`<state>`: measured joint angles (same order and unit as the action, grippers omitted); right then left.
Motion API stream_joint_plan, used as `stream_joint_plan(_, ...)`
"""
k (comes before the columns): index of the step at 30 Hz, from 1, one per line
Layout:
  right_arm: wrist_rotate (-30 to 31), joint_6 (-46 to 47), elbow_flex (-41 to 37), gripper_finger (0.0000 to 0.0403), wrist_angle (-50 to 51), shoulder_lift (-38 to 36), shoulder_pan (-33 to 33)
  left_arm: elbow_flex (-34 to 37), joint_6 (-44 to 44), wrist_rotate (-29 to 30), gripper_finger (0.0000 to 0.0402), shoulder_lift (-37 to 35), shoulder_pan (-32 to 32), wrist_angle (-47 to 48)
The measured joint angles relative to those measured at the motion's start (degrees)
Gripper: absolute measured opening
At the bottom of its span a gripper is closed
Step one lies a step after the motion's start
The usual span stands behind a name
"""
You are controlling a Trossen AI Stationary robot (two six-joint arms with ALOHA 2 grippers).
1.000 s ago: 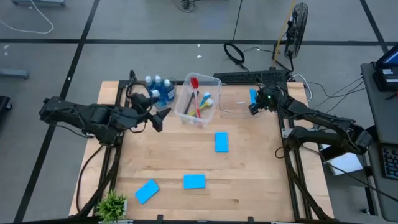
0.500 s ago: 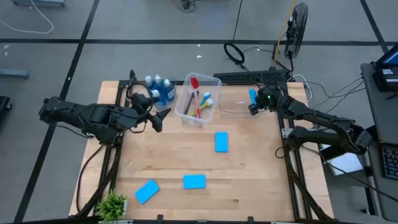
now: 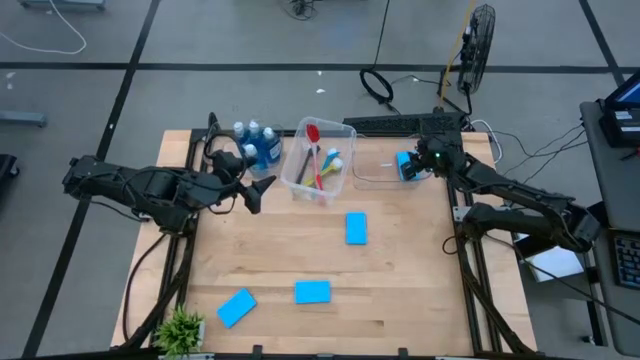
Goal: Pick & Place Kitchen Sink Supplies
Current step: Put the blue sponge into the right transparent bin
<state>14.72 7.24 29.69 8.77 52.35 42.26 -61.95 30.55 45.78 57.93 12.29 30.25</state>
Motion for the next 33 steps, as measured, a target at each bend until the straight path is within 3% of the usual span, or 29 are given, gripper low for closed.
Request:
stream_joint_plan(3, -5.0, 0.0, 0.0, 0.0133, -1.9, -2.4, 0.0, 0.0, 0.0, -0.8, 0.0349, 0.0, 0.0, 0.0)
stream_joint_plan(11, -25.5, 2.6, 0.0, 0.0137, -5.2, -8.8, -0.4, 0.0, -0.3, -0.8, 0.0349, 0.0, 0.0, 0.0)
stream_joint_plan(16, -32.6, 3.7, 0.0, 0.0138, -5.2, -11.7, -5.5, 0.0, -2.0, -0.9, 0.0349, 0.0, 0.0, 0.2)
stream_joint_plan(29, -34.5, 7.9, 0.0, 0.0137, -6.2, -13.5, -25.3, 0.1, 0.4, -0.1, 0.0349, 0.0, 1.1, 2.4)
stream_joint_plan(33, -34.2, 10.0, 0.0, 0.0137, -6.2, -13.0, -29.7, 5.7, 3.3, 3.5, 0.0349, -1.7, 3.7, -2.0)
